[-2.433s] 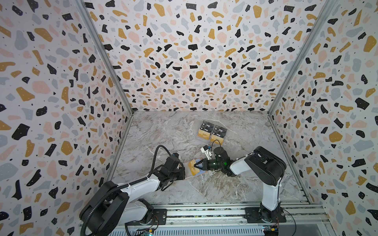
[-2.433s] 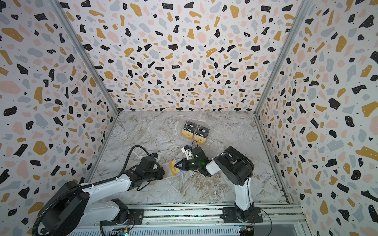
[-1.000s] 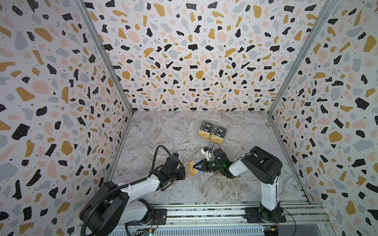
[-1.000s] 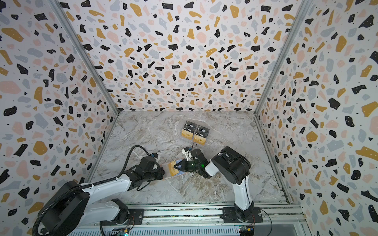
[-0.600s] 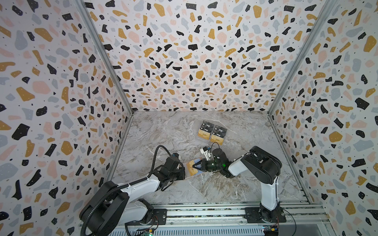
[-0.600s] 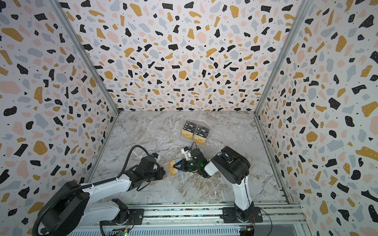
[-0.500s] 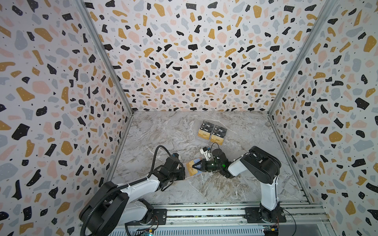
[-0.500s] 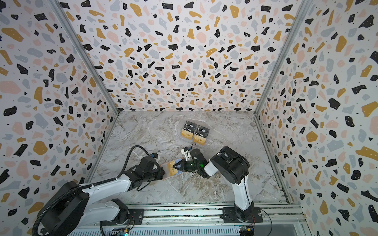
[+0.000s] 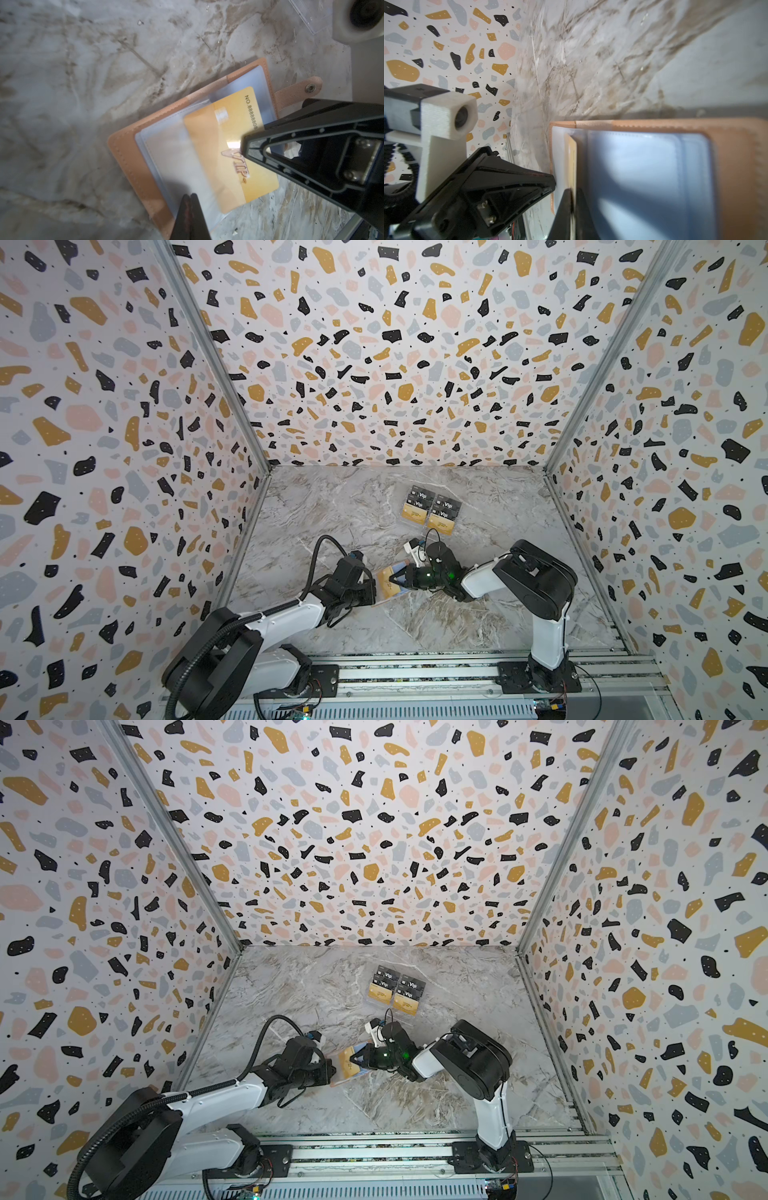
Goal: Insert credit cards into a card holder
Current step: Insert the credit card into the card slot.
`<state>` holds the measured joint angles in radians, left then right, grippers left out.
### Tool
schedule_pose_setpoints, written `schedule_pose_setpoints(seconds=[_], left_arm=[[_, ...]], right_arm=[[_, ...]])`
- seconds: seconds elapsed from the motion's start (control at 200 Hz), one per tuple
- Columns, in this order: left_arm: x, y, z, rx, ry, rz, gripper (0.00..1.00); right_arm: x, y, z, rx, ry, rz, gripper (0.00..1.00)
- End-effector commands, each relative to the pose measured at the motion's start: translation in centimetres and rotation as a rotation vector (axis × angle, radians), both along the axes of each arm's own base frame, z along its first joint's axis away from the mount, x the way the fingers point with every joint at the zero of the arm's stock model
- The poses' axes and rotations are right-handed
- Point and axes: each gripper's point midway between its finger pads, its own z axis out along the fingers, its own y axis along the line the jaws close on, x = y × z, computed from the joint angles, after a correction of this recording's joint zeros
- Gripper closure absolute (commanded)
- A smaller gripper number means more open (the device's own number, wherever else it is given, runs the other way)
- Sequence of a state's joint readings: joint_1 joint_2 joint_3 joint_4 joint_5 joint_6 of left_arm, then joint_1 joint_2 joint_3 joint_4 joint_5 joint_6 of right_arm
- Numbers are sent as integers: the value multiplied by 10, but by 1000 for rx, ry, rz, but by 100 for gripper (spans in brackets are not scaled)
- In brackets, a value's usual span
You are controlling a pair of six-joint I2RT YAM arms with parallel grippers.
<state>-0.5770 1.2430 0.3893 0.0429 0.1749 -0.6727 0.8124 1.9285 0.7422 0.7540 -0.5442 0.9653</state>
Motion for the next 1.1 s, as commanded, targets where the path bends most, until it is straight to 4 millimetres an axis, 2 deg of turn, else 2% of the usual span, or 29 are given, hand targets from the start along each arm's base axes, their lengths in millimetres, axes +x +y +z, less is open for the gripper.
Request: schedule_pose_setpoints(seconds=[0.0,0.185,0.36,0.636,0.876,1.096], left_arm=[[1,0,2,7,16,-11,100],[2,2,2,6,14,-13,100],[3,4,11,-7,5,-16,100],[2,13,23,17,5,-8,81],[2,24,15,16,24,41,64],[1,24,6,-5,45,42,60]], right_arm=[[-2,-3,4,-84,-52,14,87],[-6,-4,3,-141,-81,33,70],[-7,-7,9,-158,-106,26,64],[-5,-1,16,-264,-187,64,53],[-5,3,13,-309,-186,89,44],[-9,4,9,-328,-152,111,42]])
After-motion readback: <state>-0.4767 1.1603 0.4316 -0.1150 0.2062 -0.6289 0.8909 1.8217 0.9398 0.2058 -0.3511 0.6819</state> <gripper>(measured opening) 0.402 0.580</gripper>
